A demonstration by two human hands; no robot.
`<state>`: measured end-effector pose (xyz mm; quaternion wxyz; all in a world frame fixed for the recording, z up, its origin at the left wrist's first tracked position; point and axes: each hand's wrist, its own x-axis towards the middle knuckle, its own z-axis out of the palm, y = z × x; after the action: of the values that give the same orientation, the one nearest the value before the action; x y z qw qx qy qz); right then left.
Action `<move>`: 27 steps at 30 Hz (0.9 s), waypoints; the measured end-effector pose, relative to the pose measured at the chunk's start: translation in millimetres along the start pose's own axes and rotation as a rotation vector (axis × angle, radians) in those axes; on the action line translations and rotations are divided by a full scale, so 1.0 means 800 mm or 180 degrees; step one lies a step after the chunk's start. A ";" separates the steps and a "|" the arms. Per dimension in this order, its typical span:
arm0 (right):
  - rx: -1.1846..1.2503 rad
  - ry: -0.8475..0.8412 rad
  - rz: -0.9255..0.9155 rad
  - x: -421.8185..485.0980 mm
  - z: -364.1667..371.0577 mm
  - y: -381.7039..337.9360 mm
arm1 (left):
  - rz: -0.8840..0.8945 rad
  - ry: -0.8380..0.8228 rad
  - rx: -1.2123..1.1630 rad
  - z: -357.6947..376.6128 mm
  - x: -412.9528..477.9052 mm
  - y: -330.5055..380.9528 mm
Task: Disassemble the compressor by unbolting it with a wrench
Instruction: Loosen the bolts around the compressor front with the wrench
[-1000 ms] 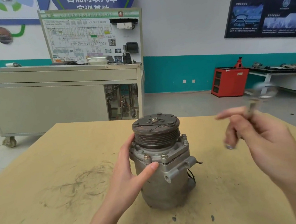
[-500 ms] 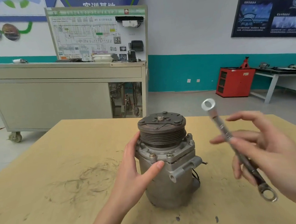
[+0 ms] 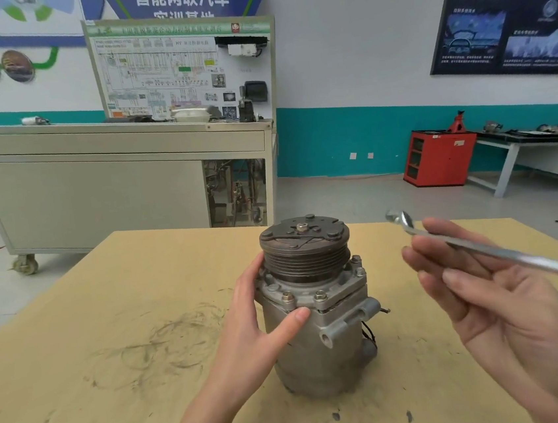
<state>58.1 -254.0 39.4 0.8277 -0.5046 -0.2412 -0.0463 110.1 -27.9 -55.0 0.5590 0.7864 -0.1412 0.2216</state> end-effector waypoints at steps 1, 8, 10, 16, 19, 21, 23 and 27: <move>0.0030 0.0048 -0.0038 -0.001 0.005 0.004 | 0.0004 0.0010 0.0007 0.000 0.000 0.000; -0.1079 0.0370 -0.0271 0.003 0.015 0.021 | 0.0014 0.0006 -0.0034 0.001 0.000 0.001; -0.1229 0.0115 -0.0146 0.005 0.014 0.018 | 0.0021 0.0007 -0.0046 0.001 0.000 0.002; -0.1927 -0.0267 0.0244 0.024 0.005 0.001 | 0.0030 0.0022 -0.0017 0.002 0.000 0.000; -0.2096 -0.0396 0.0343 0.029 0.010 0.001 | 0.0044 0.0028 0.0013 0.002 0.001 -0.001; -0.2227 -0.0432 0.0271 0.031 0.011 0.005 | 0.0060 0.0028 0.0031 0.002 0.001 -0.001; -0.2231 -0.0470 0.0271 0.032 0.015 0.006 | 0.0060 0.0023 0.0046 0.002 0.000 -0.002; -0.2147 -0.0580 0.0394 0.033 0.018 0.003 | 0.0059 0.0015 0.0054 0.002 0.000 -0.002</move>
<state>77.3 -236.2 54.5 0.5909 -0.7652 -0.2541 -0.0278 111.6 -29.1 -56.8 0.5505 0.7893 -0.1453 0.2299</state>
